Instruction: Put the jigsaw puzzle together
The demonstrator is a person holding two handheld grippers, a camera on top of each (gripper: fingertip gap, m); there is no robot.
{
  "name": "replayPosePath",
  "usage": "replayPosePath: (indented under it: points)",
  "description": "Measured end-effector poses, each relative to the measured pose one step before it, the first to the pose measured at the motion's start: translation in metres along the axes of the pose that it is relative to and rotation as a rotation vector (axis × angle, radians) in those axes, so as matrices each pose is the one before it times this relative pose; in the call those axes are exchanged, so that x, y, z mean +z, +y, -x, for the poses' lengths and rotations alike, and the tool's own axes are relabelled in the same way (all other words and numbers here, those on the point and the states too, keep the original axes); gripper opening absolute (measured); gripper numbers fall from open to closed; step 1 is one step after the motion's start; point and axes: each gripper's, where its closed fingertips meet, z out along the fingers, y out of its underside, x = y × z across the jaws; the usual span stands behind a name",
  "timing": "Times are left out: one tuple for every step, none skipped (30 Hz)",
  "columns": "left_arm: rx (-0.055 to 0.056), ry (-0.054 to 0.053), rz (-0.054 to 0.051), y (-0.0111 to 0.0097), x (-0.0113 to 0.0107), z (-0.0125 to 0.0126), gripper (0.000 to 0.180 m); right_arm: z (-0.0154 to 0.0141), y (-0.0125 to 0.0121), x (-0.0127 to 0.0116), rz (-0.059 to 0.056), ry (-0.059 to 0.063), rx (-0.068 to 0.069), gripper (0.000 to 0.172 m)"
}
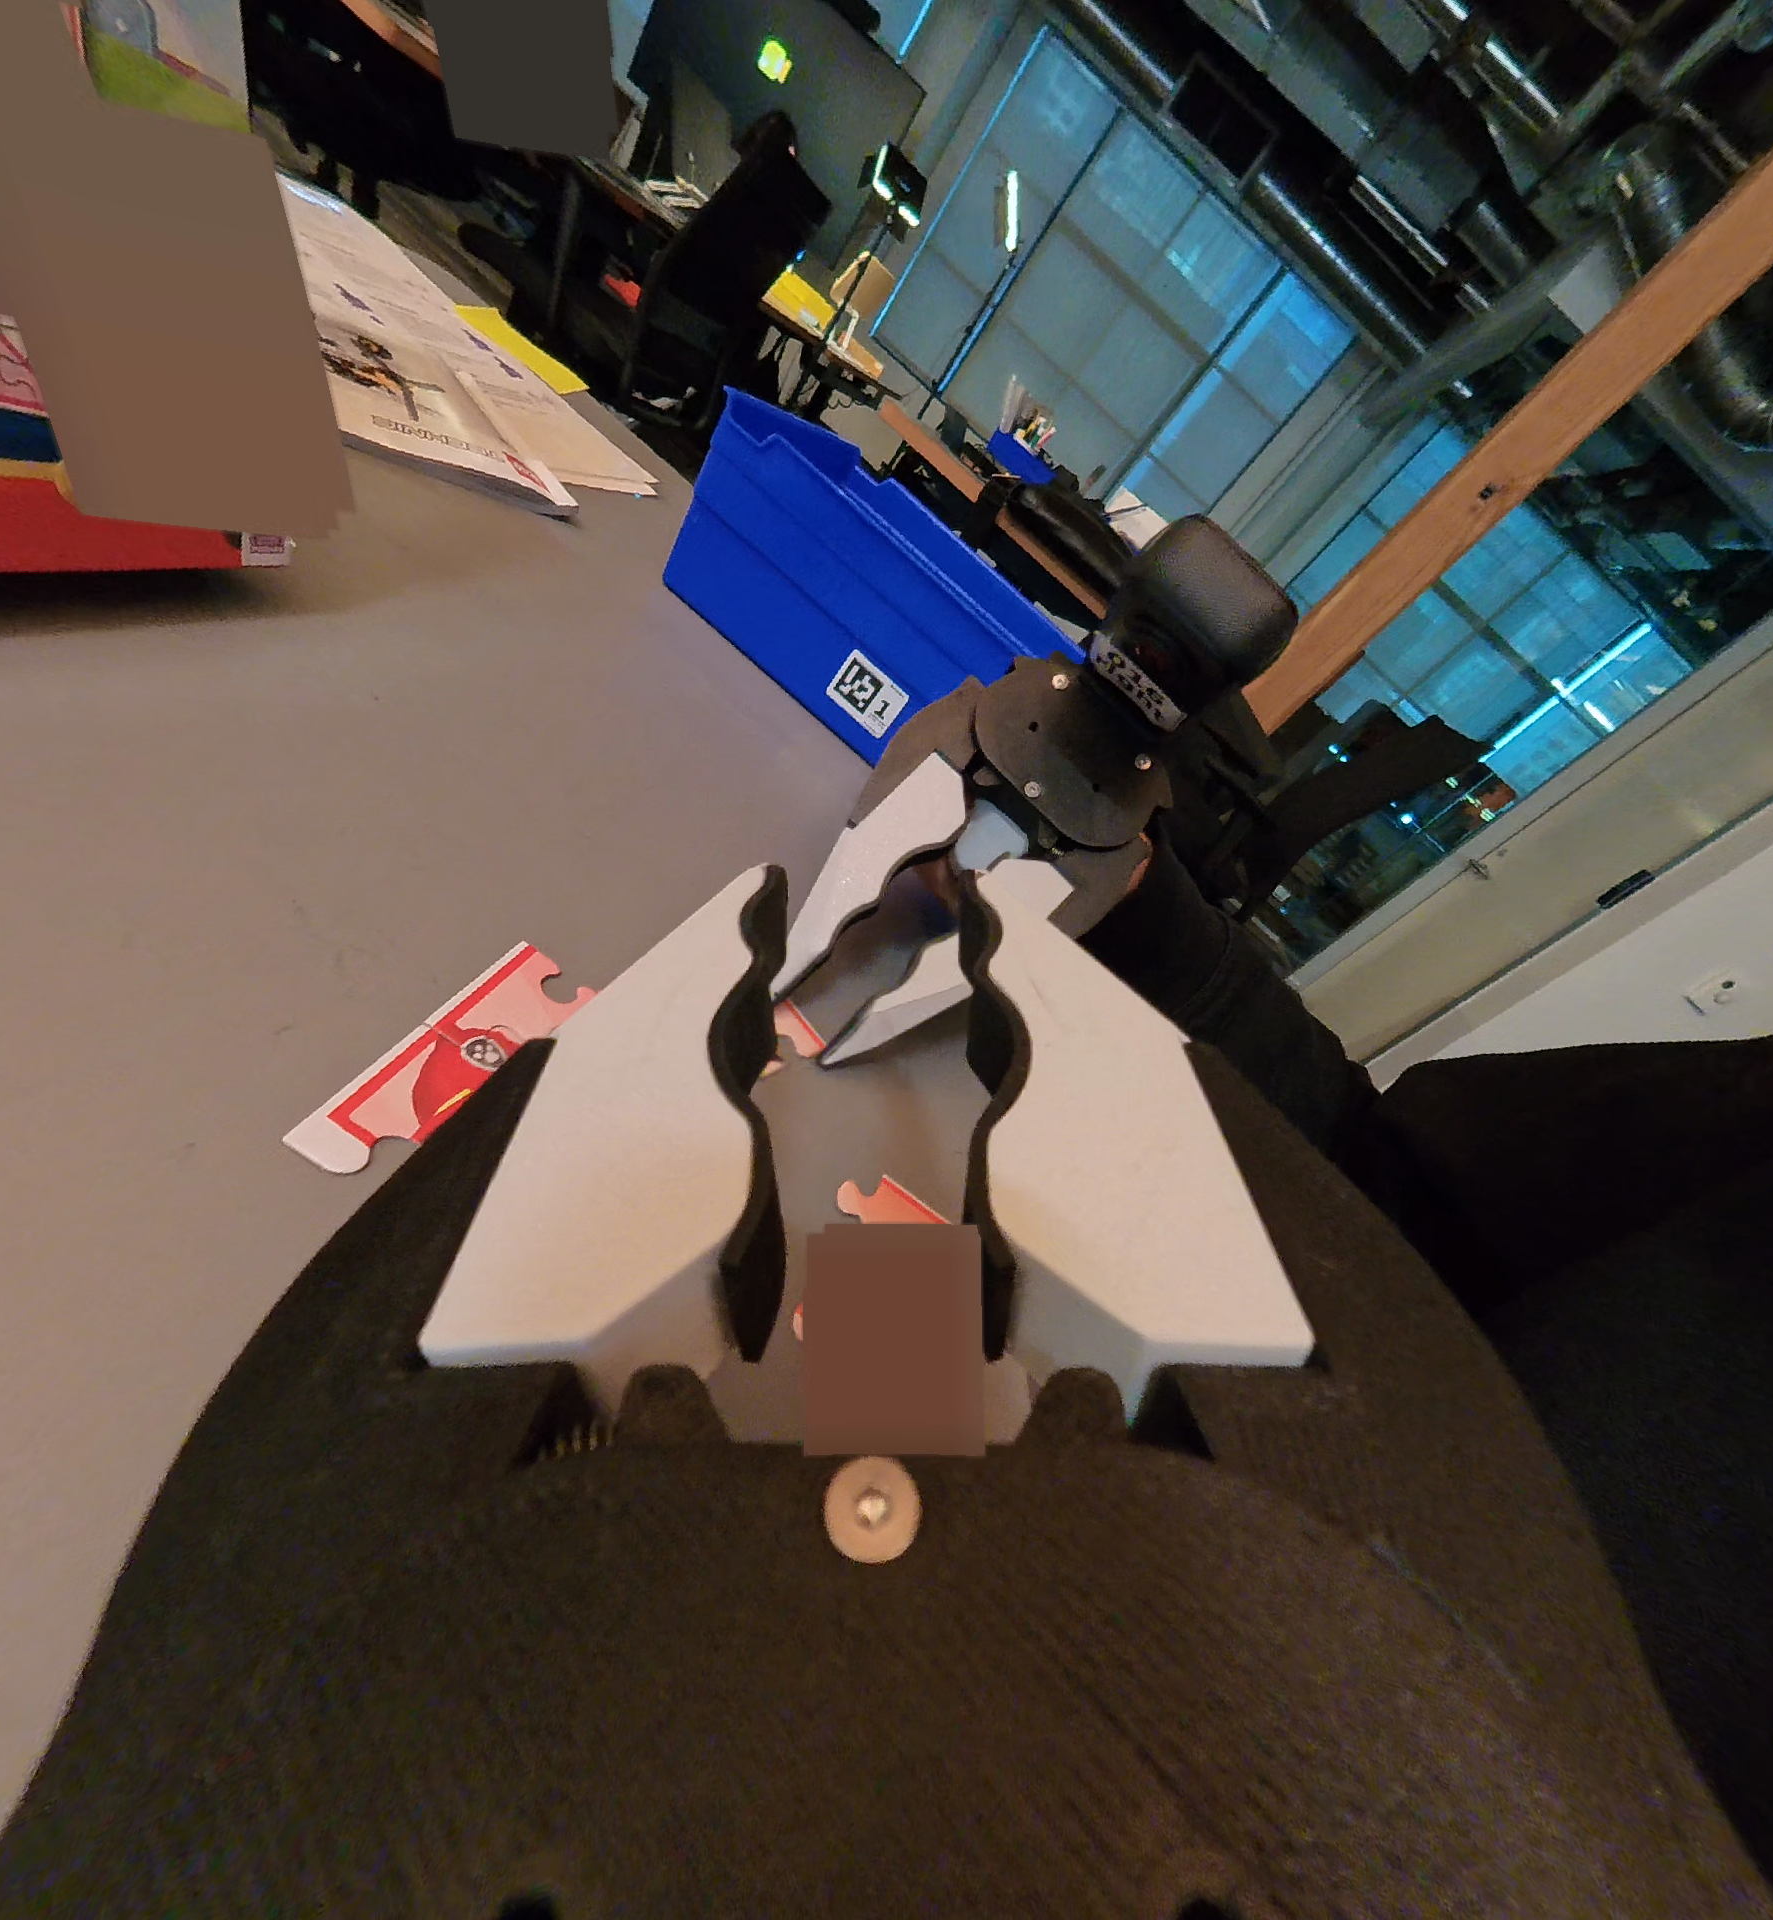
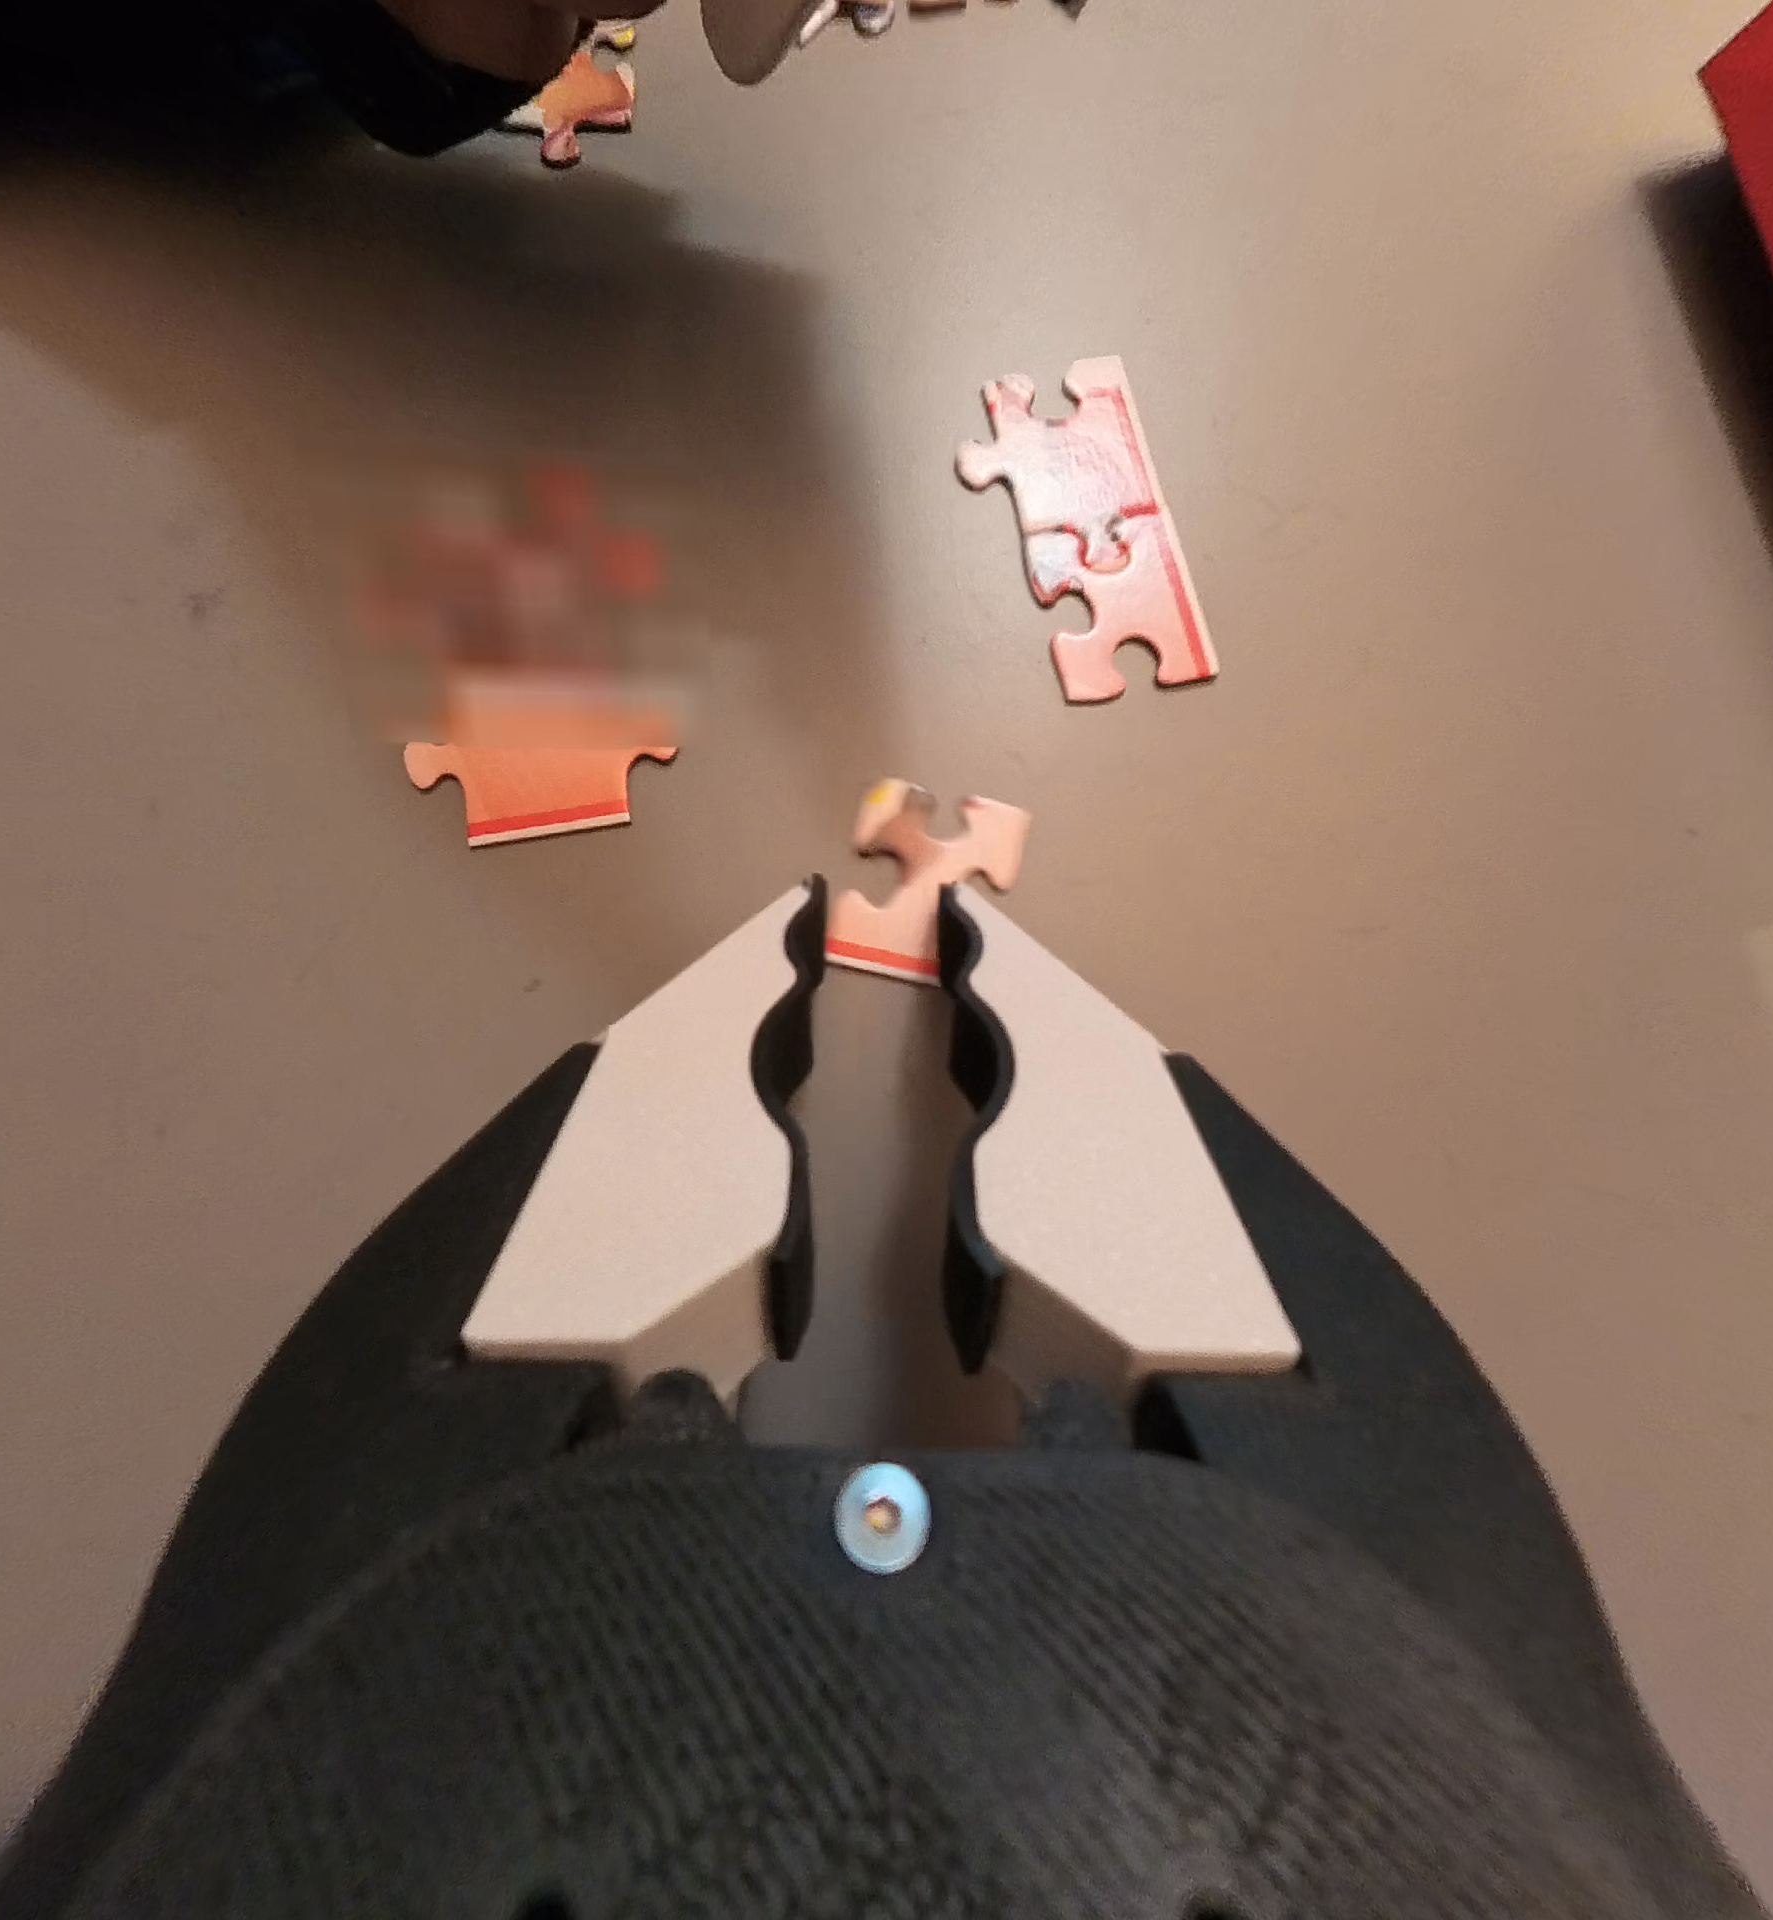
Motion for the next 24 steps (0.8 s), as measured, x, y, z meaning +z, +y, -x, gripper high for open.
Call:
replayPosePath:
  points:
    - [0.0059,0.0105,-0.0094,-0.00162,-0.00053,-0.0024,0.03,-0.00011,-0.00291,-0.00132,-0.0154,0.0047,-0.0016,0.019]
    - [0.0078,0.007,-0.0108,-0.00187,-0.00072,-0.00205,0.03,0.0006,-0.00339,-0.00136,-0.0203,-0.0008,0.0049,0.02]
    - [0.0094,0.0024,-0.0092,-0.00156,-0.00091,-0.00145,0.03,0.00012,-0.00286,-0.00146,-0.0179,0.002,0.0106,0.021]
    - [0.0102,-0.0024,-0.0047,-0.00061,-0.00101,-0.00072,0.031,-0.00182,-0.00168,-0.00187,-0.0123,0.0158,0.0107,0.023]
    - [0.0106,-0.0072,0.0015,0.00028,-0.00106,-0.0001,0.031,-0.0031,-0.00088,-0.0018,-0.0108,0.0244,0.0086,0.026]
    - [0.0087,-0.0115,0.0063,0.00085,-0.00132,0.00031,0.031,-0.00277,-0.00104,-0.00159,-0.0137,0.0218,0.0102,0.03]
    - [0.0026,-0.0105,0.0056,0.00017,-0.0015,-0.00027,0.031,-0.00219,-0.0009,-0.00097,-0.0136,0.0154,0.0166,0.035]
    - [-0.0036,-0.0024,-0.0001,-0.00123,-0.00163,-0.00196,0.031,-0.0011,-0.00023,-0.00013,-0.0081,0.0053,0.0227,0.04]
    - [-0.0059,0.0021,-0.0012,-0.00178,-0.00169,-0.00302,0.031,-0.00004,0.00042,0.00085,-0.0025,-0.0014,0.0238,0.044]
    - [-0.0045,-0.0003,0.0034,-0.00152,-0.00162,-0.00276,0.031,0.00012,0.0014,0.00153,0.0039,-0.0005,0.0198,0.048]
    - [-0.0007,-0.0046,0.0096,-0.00026,-0.0016,-0.0025,0.032,0.00003,0.00247,0.0019,0.0128,0.004,0.0122,0.05]
    - [0.0072,-0.0054,0.0181,0.00225,-0.00205,-0.00274,0.032,-0.00058,0.00292,0.00175,0.0153,0.0108,0.0042,0.052]
    - [0.0158,-0.008,0.0268,0.00493,-0.00238,-0.00245,0.032,-0.00028,0.0023,0.0013,0.0112,0.0113,-0.0011,0.053]
    - [0.0181,-0.0189,0.0324,0.00683,-0.00292,-0.0006,0.033,0.00017,0.00158,0.00084,0.0057,0.0073,-0.0001,0.053]
    - [0.0183,-0.0278,0.0293,0.00729,-0.00341,0.00098,0.034,0.00041,0.00108,0.00042,0.0015,0.0027,0.0045,0.052]
    - [0.0169,-0.0302,0.02,0.00691,-0.0034,0.00143,0.035,0.00022,0.0008,0.00028,-0.0019,0.0,0.0086,0.052]
    - [0.0093,-0.029,0.0123,0.00658,-0.003,0.00173,0.035,-0.00036,0.00112,0.00038,0.0002,0.0009,0.0109,0.052]
    - [-0.0005,-0.0253,0.0093,0.00654,-0.00214,0.00149,0.035,-0.00099,0.00215,0.0006,0.0058,0.0029,0.0102,0.052]
    - [-0.0062,-0.0173,0.0076,0.00649,-0.00128,0.00085,0.036,-0.00101,0.0016,0.00037,0.0029,0.0031,0.0076,0.052]
    - [-0.0044,-0.0099,0.0043,0.00617,-0.00053,-0.00032,0.036,-0.00037,-0.00022,-0.00039,-0.0069,0.0004,0.0069,0.05]
    - [-0.0031,-0.0113,0.0036,0.00626,0.00022,-0.00033,0.036,-0.0004,-0.00001,-0.00026,-0.0026,0.0011,0.0073,0.049]
    - [0.0033,-0.0016,0.0232,0.00796,0.00112,-0.00211,0.036,-0.00081,0.00019,-0.00024,-0.0017,0.0052,0.0026,0.048]
    - [0.0081,0.0003,0.0388,0.00898,0.00124,-0.00266,0.037,-0.001,0.00059,-0.00022,-0.0001,0.0091,-0.0024,0.045]
    - [0.0131,-0.0118,0.0307,0.00701,0.00107,-0.00142,0.038,-0.00112,0.0006,-0.00037,0.0016,0.0109,-0.0054,0.041]
